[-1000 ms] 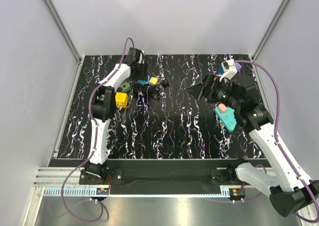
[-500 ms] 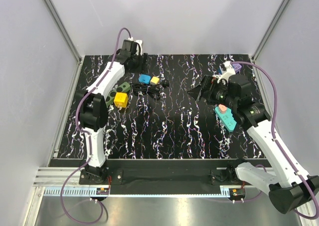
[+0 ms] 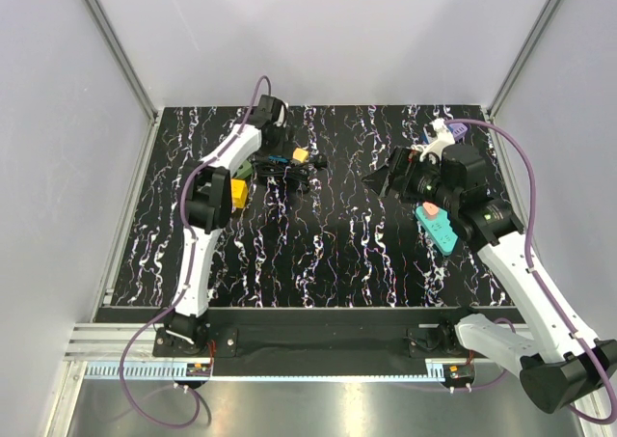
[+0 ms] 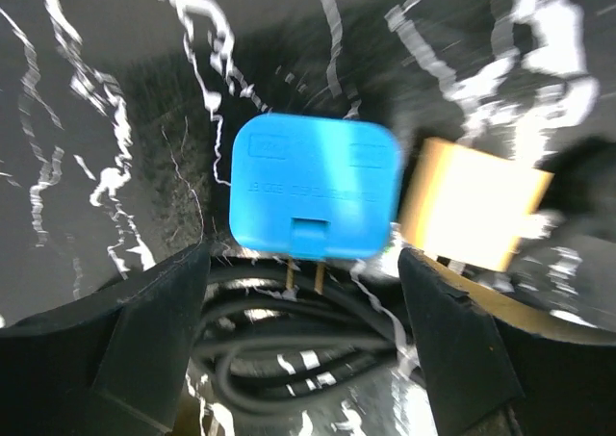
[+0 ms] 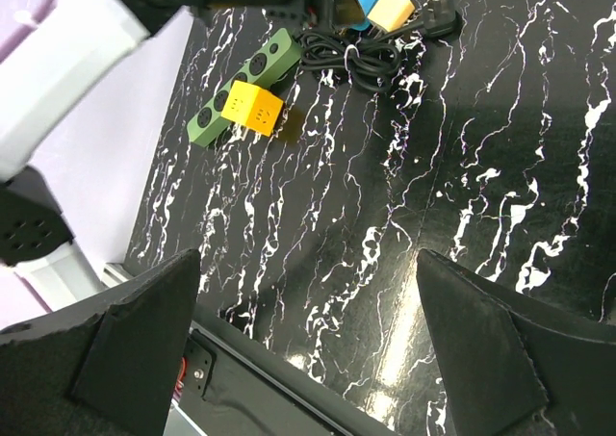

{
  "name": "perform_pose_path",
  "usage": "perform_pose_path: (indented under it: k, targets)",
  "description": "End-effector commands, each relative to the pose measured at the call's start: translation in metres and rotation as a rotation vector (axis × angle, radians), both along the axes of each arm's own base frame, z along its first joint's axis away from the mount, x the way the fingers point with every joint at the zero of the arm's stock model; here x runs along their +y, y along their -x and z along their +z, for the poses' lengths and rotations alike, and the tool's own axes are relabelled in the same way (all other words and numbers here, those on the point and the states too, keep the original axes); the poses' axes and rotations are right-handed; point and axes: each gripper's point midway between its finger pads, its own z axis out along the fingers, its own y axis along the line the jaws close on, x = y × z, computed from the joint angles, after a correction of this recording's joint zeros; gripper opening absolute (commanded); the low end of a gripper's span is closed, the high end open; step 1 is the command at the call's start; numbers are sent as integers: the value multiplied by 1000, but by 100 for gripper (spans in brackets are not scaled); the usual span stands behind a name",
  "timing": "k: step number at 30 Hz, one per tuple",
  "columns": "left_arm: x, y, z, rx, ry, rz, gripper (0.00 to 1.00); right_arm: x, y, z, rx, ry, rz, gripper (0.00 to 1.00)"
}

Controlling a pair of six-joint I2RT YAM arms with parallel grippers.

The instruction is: Insert the plug

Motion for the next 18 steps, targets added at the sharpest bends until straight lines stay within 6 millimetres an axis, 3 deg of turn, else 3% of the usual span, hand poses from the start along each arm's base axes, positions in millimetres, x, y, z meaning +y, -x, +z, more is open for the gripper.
perform_pose_path:
  k: [1,18]
  targets:
    - [15,-22,22,-71,-23,47,84,3,-2,28,-91,-1,33,100]
    - [7,-26,-14,-18,15,-5,83,8,-7,27,-106,14,63,100]
